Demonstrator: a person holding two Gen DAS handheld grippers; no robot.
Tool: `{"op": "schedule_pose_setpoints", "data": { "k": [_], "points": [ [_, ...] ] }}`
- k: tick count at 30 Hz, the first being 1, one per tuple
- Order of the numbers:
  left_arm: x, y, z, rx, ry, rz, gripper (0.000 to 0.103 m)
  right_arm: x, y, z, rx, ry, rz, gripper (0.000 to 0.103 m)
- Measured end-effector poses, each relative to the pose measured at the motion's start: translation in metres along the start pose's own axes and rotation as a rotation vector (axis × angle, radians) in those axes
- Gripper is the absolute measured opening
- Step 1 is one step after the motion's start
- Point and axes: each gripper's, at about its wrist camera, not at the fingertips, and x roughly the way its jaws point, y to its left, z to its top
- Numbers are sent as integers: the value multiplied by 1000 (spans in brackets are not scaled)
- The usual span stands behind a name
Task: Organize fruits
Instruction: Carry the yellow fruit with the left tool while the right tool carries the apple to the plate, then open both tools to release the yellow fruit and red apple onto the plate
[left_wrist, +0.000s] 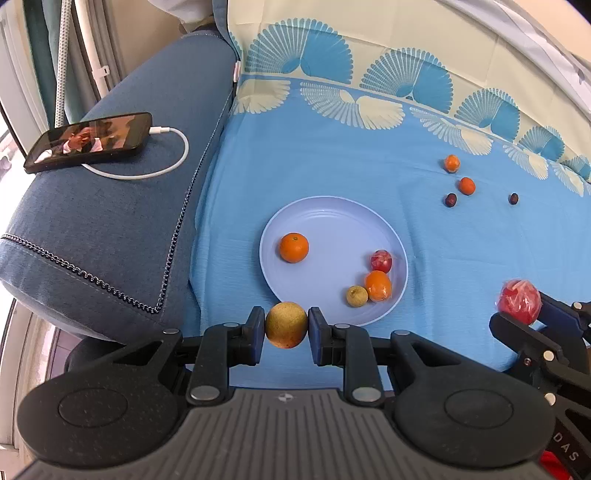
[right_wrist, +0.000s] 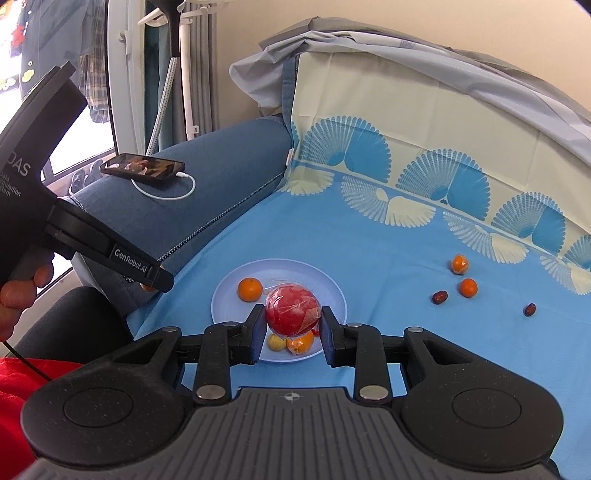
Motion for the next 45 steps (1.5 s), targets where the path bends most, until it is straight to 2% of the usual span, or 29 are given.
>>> {"op": "schedule_pose_setpoints", "data": {
  "k": [13,20,36,45],
  "points": [
    [16,8,13,-22,11,2,27,20,5,3,-11,32,6,32],
    [36,9,26,-24,34,11,27,44,0,5,3,65,7,32],
    [122,-5,70,22,111,23,27,145,-12,8,10,182,38,33],
    [174,-9,84,52,161,53,27,194,-15,5,0,247,50,33]
  ]
}}
